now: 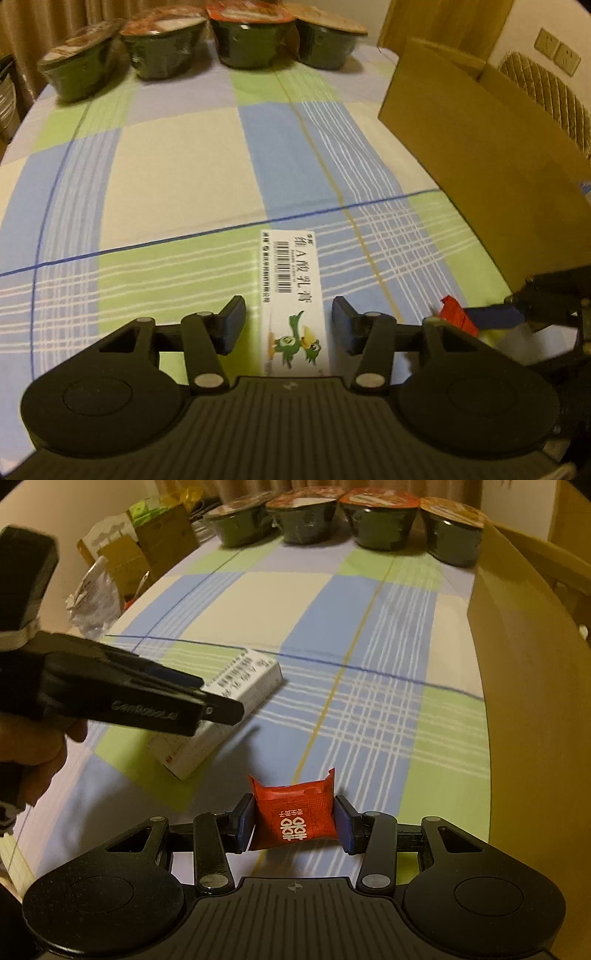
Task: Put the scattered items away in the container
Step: 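Carry the ointment box with the left tool while the right tool carries the candy to the cardboard box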
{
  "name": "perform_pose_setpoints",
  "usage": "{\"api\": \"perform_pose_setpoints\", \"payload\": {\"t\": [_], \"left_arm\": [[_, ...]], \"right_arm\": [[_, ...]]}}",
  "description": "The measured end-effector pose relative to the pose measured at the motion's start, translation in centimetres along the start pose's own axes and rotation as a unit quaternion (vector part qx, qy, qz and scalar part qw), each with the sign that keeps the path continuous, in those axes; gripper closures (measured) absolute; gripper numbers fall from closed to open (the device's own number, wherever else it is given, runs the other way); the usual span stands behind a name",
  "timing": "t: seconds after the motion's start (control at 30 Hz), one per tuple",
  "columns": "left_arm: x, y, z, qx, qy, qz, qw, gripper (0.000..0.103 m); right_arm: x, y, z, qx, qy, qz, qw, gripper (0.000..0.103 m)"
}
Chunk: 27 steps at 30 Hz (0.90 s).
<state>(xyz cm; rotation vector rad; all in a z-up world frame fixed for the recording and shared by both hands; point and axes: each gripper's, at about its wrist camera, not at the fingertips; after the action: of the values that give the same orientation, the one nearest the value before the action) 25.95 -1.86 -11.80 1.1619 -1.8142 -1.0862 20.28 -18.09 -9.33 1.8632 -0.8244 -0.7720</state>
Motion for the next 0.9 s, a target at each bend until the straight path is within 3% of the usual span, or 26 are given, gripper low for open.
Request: {"api": "perform_pose_setpoints", "payload": {"t": [0.13,0.17,0.2,0.57,0.9], "left_arm": [[0.5,-1.2,-0.1,-0.021,-0.011,-0.014,0.9996,0.060],[0.5,-1.1,-0.1,-0.021,-0.011,-0.014,0.9996,0.068],[0.5,-1.0,-0.1,-0.020,-0.010,-0.010,0.9997,0.070],[0.6,0.7,-0.2,0.009,0.004,0.005,0.9999,0.070],[2.9,3.6,0.8,0.031,-0.017,-0.001,0.9994,0.070]], "right_arm": [[-0.3,-0.3,-0.1,-0.003,0.009,0.001,1.000,0.056],[-0.2,-0.6,-0.1,-0.004,0.009,0.003,1.000,0.056],[0.0,-0.7,-0.2,-0.003,0.006,0.003,1.000,0.056],[0.7,0.0,-0.3,0.019,-0.006,0.011,1.000,0.056],[-0.2,4.5,1.6,0.049,-0.006,0.033,0.998,0.056]]}}
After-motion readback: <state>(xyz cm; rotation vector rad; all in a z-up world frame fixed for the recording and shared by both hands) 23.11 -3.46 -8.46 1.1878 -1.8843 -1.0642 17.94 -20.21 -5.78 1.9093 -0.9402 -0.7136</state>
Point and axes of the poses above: each gripper's, at about its wrist camera, not at the fingertips, and y roughly against the way its jaws point, x to its right, z to its underside, and after that the axes turned 8 degrees about -x, right-handed
